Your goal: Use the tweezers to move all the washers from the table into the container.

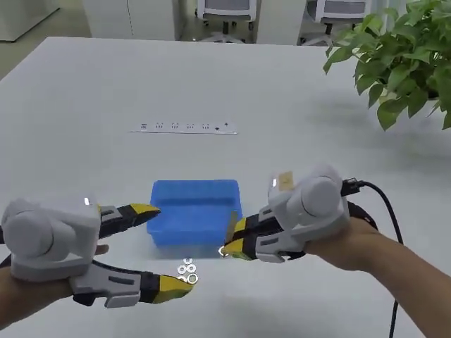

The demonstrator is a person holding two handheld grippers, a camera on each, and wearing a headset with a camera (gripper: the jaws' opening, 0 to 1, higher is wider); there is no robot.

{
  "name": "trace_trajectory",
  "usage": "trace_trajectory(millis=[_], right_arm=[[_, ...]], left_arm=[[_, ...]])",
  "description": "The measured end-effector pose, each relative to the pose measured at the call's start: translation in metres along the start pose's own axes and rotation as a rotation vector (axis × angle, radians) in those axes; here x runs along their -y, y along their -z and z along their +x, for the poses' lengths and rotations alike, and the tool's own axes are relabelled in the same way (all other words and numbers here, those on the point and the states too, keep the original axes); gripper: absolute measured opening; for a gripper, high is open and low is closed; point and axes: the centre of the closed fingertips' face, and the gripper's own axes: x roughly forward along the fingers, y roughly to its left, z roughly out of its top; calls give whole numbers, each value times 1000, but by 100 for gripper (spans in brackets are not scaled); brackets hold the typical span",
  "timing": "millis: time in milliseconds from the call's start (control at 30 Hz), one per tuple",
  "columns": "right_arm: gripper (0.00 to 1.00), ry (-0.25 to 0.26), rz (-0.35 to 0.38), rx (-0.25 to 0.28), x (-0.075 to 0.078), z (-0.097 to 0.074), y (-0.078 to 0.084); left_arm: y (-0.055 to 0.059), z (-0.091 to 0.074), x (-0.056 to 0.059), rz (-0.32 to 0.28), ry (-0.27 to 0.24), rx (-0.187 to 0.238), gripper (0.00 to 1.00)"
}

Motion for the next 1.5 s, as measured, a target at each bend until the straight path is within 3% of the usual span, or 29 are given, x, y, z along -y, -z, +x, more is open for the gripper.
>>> trace_trajectory(millis=[367,833,1133,1500], right_arm=[[7,11,-47,16,19,-17,-29],[7,9,-86,16,51,-17,-36],[7,4,-98,11,67,-2,-30],[8,16,-80,-1,84,14,-12]], left_arm=[[-7,-6,-2,-4,-18,26,87],[-9,-14,-2,-45,-37,44,97],[-11,-19,-10,-48,-70,55,99],[-7,-16,-15,-54,-68,40,99]])
